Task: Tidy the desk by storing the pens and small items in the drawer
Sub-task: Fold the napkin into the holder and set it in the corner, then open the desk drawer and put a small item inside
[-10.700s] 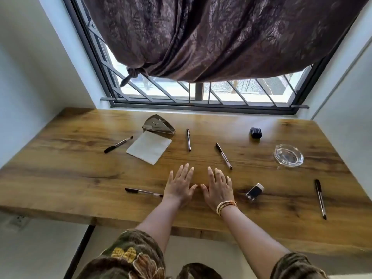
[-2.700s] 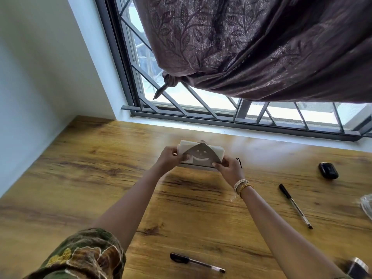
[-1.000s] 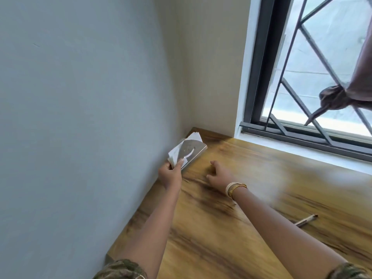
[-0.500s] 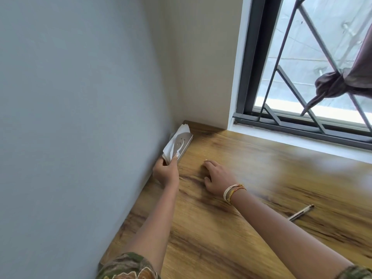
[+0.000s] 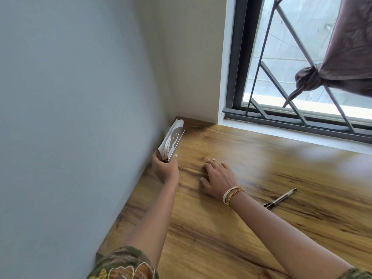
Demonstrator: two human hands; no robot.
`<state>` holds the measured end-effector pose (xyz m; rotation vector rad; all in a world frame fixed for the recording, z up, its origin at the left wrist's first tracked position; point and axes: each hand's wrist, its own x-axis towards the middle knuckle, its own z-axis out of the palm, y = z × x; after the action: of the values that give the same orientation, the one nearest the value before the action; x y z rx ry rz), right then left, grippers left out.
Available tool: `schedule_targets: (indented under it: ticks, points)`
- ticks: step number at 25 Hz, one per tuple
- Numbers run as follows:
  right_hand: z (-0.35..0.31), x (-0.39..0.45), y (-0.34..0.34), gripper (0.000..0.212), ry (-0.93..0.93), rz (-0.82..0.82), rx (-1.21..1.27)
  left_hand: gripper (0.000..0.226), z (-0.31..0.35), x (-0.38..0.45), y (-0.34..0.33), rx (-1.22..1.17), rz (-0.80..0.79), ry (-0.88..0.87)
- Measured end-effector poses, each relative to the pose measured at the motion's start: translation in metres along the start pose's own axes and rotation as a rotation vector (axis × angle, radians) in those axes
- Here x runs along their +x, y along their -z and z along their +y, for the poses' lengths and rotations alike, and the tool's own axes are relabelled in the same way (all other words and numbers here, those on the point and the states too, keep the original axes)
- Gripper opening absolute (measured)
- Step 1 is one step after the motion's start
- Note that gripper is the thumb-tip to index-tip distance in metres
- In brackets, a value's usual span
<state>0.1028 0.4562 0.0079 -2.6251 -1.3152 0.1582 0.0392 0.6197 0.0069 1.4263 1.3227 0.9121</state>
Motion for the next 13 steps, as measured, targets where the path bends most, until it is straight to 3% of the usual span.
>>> schedule_targets:
  ticks: [4,9,13]
  points:
    - [0.003,-0.029,-0.005,0.054,-0.028,0.030,-0.007,0.072,-0.007,-0.047,0.011,0.156,-0.043,-0.051]
    - [0.026,-0.090,0.005,0.056,-0.057,0.049,0.017,0.064,-0.024,-0.127,0.031,0.429,-0.276,-0.393]
    - [0.051,-0.151,0.017,0.057,-0.061,0.051,0.037,0.062,-0.030,-0.196,0.039,0.540,-0.338,-0.481]
